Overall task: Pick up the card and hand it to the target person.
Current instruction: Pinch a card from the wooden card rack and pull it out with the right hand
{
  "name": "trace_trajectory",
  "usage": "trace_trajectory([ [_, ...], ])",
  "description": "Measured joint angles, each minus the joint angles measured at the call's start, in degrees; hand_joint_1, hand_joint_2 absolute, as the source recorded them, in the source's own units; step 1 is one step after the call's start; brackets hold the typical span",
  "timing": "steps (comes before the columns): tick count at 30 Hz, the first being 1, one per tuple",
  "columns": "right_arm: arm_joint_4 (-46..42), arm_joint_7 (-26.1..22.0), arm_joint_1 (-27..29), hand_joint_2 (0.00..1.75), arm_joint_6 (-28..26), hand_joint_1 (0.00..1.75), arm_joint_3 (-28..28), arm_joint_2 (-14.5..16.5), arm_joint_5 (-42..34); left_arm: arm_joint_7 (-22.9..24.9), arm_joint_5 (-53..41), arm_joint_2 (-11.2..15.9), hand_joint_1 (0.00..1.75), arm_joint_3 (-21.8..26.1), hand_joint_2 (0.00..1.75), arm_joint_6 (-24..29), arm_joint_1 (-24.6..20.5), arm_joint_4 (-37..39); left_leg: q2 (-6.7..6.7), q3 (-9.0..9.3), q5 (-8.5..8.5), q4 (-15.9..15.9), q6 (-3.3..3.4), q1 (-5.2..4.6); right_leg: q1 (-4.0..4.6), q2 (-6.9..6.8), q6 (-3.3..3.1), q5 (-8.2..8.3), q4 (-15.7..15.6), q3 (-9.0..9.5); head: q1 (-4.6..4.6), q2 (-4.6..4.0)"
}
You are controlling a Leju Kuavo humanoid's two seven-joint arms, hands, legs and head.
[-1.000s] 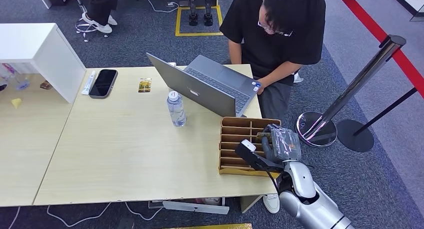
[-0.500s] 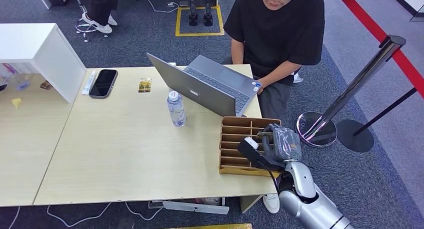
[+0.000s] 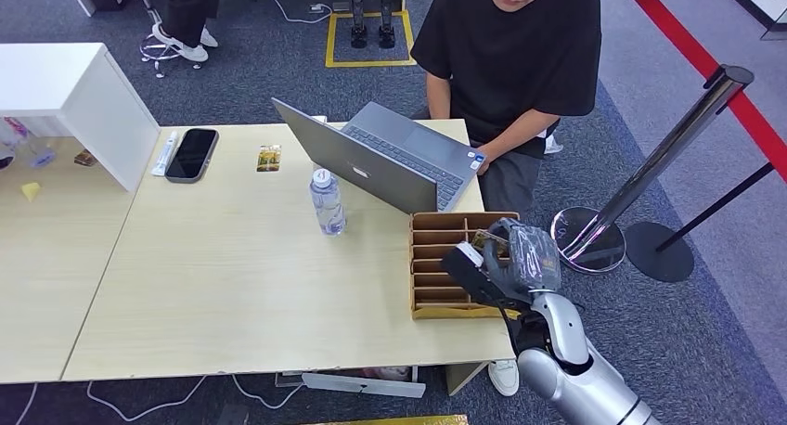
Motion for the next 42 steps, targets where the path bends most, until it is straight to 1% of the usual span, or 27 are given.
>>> trace_trajectory([
  [12, -7.05, 2.21, -1.01, 1.75, 1.08, 1.41, -1.52, -1.58, 2.26, -0.14, 0.02, 0.00, 0.00, 0.01, 0.00, 0.07, 0.03, 0.00, 0.00, 0.00, 0.00, 0.00, 0.00, 0.00, 0.00, 0.00, 0.00, 0.00, 0.00, 0.00, 0.00, 0.00],
  [20, -9.13, 3.55, -1.44, 1.75, 1.25, 1.42, -3.05, -2.93, 3.85, -0.07, 0.01, 0.00, 0.00, 0.01, 0.00, 0.05, 0.01, 0.00, 0.00, 0.00, 0.00, 0.00, 0.00, 0.00, 0.00, 0.00, 0.00, 0.00, 0.00, 0.00, 0.00, 0.00],
  [29, -8.89, 5.16, -2.80, 1.75, 3.10, 1.40, -5.02, -5.36, 3.79, 0.64, -0.83, 0.00, 0.00, -0.02, 0.00, -0.12, -0.09, 0.00, 0.00, 0.00, 0.00, 0.01, 0.00, -0.01, 0.00, 0.00, 0.00, 0.00, 0.00, -0.01, 0.01, 0.00],
  [35, -6.45, 5.95, -3.50, 1.75, 4.31, 1.39, -5.82, -6.91, 4.88, 1.30, -1.48, -0.05, 0.00, -0.04, 0.00, -0.60, -0.39, -0.01, 0.00, -0.01, 0.00, 0.01, 0.00, -0.01, 0.00, -0.01, 0.00, 0.00, 0.00, -0.01, 0.01, 0.00],
  [42, -2.99, 6.18, -3.68, 1.75, 5.19, 1.37, -5.81, -7.90, 8.86, 1.64, -2.02, -0.41, 0.00, -0.04, 0.00, -0.72, -0.78, -0.02, -0.01, -0.02, 0.00, 0.01, 0.00, 0.00, 0.00, -0.02, 0.00, 0.00, 0.00, -0.01, -0.01, 0.00],
])
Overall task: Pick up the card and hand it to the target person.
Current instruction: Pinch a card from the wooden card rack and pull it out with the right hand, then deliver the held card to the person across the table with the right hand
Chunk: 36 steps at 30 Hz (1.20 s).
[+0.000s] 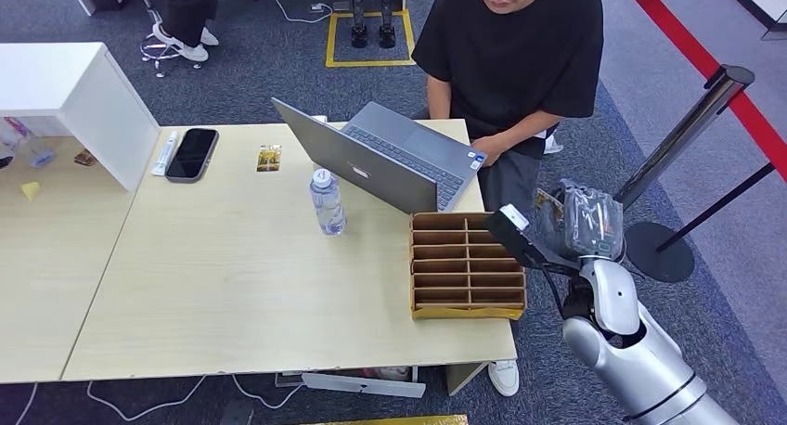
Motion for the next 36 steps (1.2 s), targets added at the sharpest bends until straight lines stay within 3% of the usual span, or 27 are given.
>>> trace_trajectory([
  [26, 4.23, -0.22, -0.36, 1.75, -1.12, 1.31, 0.00, -0.13, 2.18, 0.37, -0.55, -0.05, 0.00, -0.01, 0.00, 0.01, -0.28, 0.01, 0.00, -0.01, 0.00, 0.00, 0.00, 0.00, 0.00, 0.00, 0.00, 0.00, 0.00, 0.00, 0.01, 0.00],
  [32, 5.02, -0.38, -0.39, 1.75, -1.07, 0.99, 0.02, -0.13, 3.02, 0.37, -0.58, -0.05, 0.00, -0.02, 0.00, 0.00, -0.28, 0.01, 0.00, -0.01, 0.00, 0.00, 0.00, 0.00, 0.00, 0.00, 0.00, 0.00, 0.00, 0.00, 0.01, 0.00],
  [33, 5.14, -0.39, -0.39, 1.75, -0.96, 0.85, 0.02, -0.13, 3.33, 0.37, -0.58, -0.05, 0.00, -0.02, 0.00, 0.00, -0.28, 0.01, 0.00, -0.01, 0.00, 0.00, 0.00, 0.00, 0.00, 0.00, 0.00, 0.00, 0.00, 0.00, 0.01, 0.00],
  [36, 5.51, -0.31, -0.37, 1.75, -0.09, 0.19, 0.05, -0.14, 4.84, 0.37, -0.58, -0.05, 0.00, -0.01, 0.00, 0.00, -0.28, 0.01, 0.00, 0.00, 0.00, 0.00, 0.00, 0.00, 0.00, 0.00, 0.00, 0.00, 0.00, -0.01, 0.01, 0.00],
])
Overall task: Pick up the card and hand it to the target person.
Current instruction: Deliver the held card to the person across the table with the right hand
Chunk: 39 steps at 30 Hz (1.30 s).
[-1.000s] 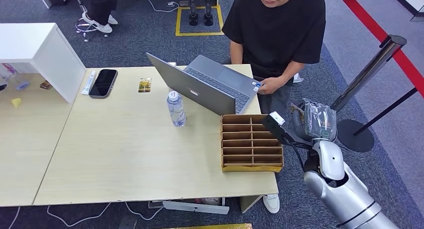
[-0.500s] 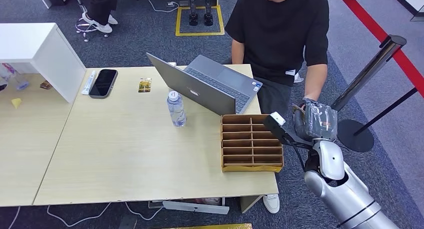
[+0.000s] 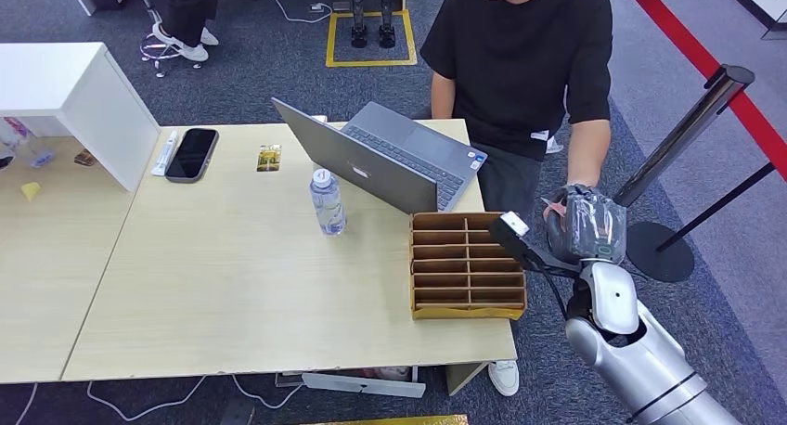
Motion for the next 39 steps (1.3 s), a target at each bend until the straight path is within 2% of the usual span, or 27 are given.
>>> trace_trajectory([
  [1, 0.14, 0.07, 0.02, 1.75, 0.56, 0.05, 0.02, -0.02, 0.83, 0.00, 0.00, 0.00, 0.00, 0.01, 0.00, 0.00, 0.00, 0.00, 0.00, 0.00, 0.00, 0.00, 0.00, 0.00, 0.00, 0.00, 0.00, 0.00, 0.00, 0.00, 0.00, 0.00],
  [3, 0.44, 0.31, 0.13, 1.75, 2.14, 0.00, 0.07, -0.13, 2.60, 0.00, 0.00, 0.00, 0.00, 0.01, 0.00, 0.01, 0.00, 0.01, 0.00, 0.00, 0.00, 0.00, 0.00, 0.00, 0.00, 0.00, 0.00, 0.00, 0.00, 0.00, -0.01, 0.00],
  [10, 2.06, 0.73, 1.18, 1.75, 6.70, 0.00, 0.23, -0.50, 4.30, 0.02, -0.22, 0.02, 0.00, 0.01, 0.00, 0.02, 0.00, 0.00, 0.00, 0.00, 0.00, 0.00, 0.00, 0.00, 0.00, 0.00, 0.00, 0.00, 0.00, -0.01, -0.01, 0.00],
  [19, 2.71, 2.34, 1.98, 1.75, 4.69, 0.00, 0.33, -0.59, 7.24, 0.14, -0.60, 0.04, 0.00, 0.01, 0.00, 0.02, 0.00, 0.00, 0.00, 0.01, 0.00, 0.00, 0.00, 0.00, 0.00, 0.01, 0.00, 0.00, 0.00, 0.00, -0.01, 0.00],
  [26, 1.65, 4.22, 2.54, 1.75, 0.46, 0.00, -0.17, -0.55, 11.90, 0.22, -0.88, 0.04, 0.00, 0.01, 0.00, 0.02, -0.02, 0.01, 0.00, 0.01, 0.00, 0.00, 0.00, 0.00, 0.00, 0.01, 0.00, 0.00, 0.00, 0.00, 0.00, 0.00],
  [29, 0.29, 4.77, 3.19, 1.75, -3.74, 0.00, -1.06, -0.31, 13.27, 0.25, -0.94, 0.04, 0.00, 0.01, 0.00, 0.06, -0.01, 0.01, 0.00, 0.00, 0.00, 0.00, 0.00, 0.00, 0.00, 0.00, 0.00, 0.00, 0.00, 0.00, -0.01, 0.00],
  [33, -2.61, 3.72, 4.21, 1.75, -13.06, 0.00, -2.68, 0.62, 7.74, -0.04, -0.84, 0.04, 0.00, 0.03, 0.00, 0.46, 0.04, 0.00, 0.00, 0.00, 0.00, 0.00, 0.00, 0.00, 0.00, 0.00, 0.00, 0.00, 0.00, 0.01, -0.01, 0.00],
  [39, -6.21, 0.33, 5.50, 1.75, -18.97, 0.00, -3.44, 2.66, -1.71, -1.03, 0.08, 0.04, 0.00, 0.03, 0.00, 0.99, 0.46, 0.01, 0.00, 0.00, 0.00, 0.00, 0.00, 0.00, 0.00, 0.00, 0.00, 0.00, 0.01, 0.01, -0.01, 0.00],
])
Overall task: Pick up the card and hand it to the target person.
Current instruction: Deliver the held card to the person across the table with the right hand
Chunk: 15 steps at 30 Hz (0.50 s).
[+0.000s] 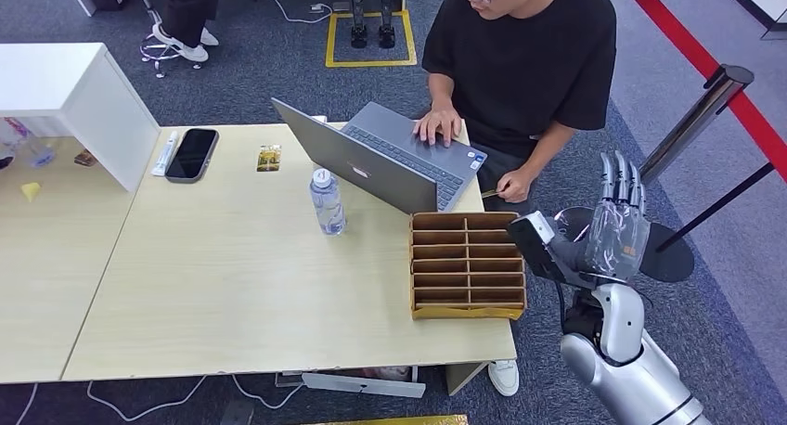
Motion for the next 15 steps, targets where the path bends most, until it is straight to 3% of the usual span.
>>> trace_trajectory([
  [11, -2.94, -1.41, 0.88, 1.75, -0.81, 0.00, -0.12, 2.06, -2.87, -0.22, 0.38, 0.00, 0.00, 0.00, 0.00, 0.04, 0.57, 0.00, 0.00, 0.00, 0.00, 0.00, 0.00, 0.00, 0.00, 0.00, 0.00, 0.00, 0.00, 0.00, 0.00, 0.00],
  [15, -3.70, -8.89, 1.92, 1.75, -0.97, 0.00, -0.68, 3.50, -14.15, -0.76, 0.92, 0.00, 0.00, 0.05, 0.00, 0.29, 0.71, 0.00, 0.00, 0.00, 0.00, 0.00, 0.00, 0.01, 0.00, 0.00, 0.00, 0.00, 0.00, 0.00, 0.01, 0.00],
])
